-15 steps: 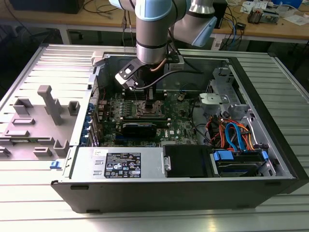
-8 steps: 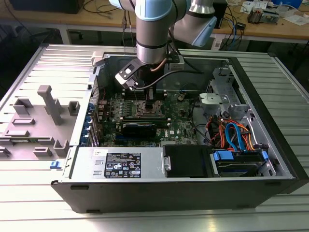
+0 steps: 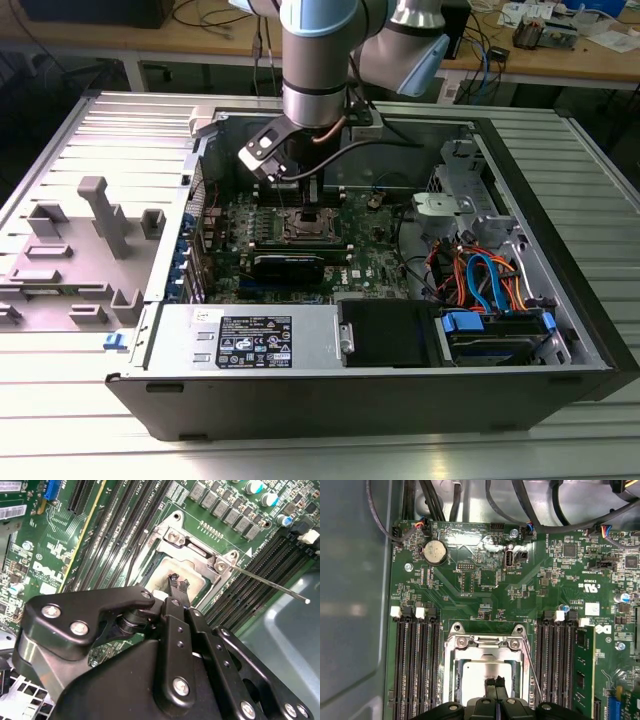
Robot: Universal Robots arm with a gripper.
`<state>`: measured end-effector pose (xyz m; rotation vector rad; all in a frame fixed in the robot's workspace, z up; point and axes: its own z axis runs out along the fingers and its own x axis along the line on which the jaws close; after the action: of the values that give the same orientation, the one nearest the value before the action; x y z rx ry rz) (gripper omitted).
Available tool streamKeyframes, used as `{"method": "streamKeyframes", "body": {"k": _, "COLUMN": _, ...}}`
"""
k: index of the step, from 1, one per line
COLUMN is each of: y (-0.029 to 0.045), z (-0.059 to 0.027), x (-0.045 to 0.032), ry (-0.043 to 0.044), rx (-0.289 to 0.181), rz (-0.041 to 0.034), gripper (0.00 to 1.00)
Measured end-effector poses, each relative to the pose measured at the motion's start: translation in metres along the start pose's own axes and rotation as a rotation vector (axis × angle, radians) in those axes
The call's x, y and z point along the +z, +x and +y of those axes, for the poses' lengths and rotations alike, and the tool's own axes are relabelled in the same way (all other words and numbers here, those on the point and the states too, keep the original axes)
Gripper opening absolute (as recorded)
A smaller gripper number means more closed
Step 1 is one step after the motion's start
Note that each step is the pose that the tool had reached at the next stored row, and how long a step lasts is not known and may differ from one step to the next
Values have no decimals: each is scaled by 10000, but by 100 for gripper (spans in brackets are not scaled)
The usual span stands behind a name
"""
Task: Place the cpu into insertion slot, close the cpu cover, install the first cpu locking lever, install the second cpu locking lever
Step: 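Install the first cpu locking lever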
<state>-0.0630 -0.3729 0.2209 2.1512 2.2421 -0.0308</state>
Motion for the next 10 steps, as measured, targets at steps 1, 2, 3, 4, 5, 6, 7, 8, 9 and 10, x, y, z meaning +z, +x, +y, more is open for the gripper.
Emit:
{"method": "streamKeyframes", "body": {"k": 1, "y": 0, "z": 0, "x": -12, "ry": 0, "rx": 0, "rz": 0, "gripper": 11}}
{"method": "streamKeyframes", "body": {"k": 2, "y": -1, "z": 0, "x": -22, "ry": 0, "rx": 0, "rz": 0, "gripper": 11}}
{"method": "streamKeyframes", "body": {"k": 3, "y": -1, "z": 0, "x": -36, "ry": 0, "rx": 0, "rz": 0, "gripper": 11}}
{"method": "streamKeyframes", "body": {"k": 4, "y": -2, "z": 1, "x": -50, "ry": 0, "rx": 0, "rz": -1, "gripper": 11}}
{"method": "streamKeyframes", "body": {"k": 5, "y": -3, "z": 1, "x": -67, "ry": 0, "rx": 0, "rz": 0, "gripper": 11}}
{"method": "streamKeyframes", "body": {"k": 6, "y": -3, "z": 1, "x": -75, "ry": 0, "rx": -1, "rz": 0, "gripper": 11}}
{"method": "streamKeyframes", "body": {"k": 7, "y": -3, "z": 1, "x": -86, "ry": 0, "rx": 0, "rz": 1, "gripper": 11}}
{"method": "streamKeyframes", "body": {"k": 8, "y": -4, "z": 1, "x": -102, "ry": 0, "rx": 0, "rz": -1, "gripper": 11}}
{"method": "streamKeyframes", "body": {"k": 9, "y": -4, "z": 1, "x": -111, "ry": 0, "rx": 0, "rz": -1, "gripper": 11}}
{"method": "streamKeyframes", "body": {"k": 10, "y": -5, "z": 1, "x": -120, "ry": 0, "rx": 0, "rz": -1, "gripper": 11}}
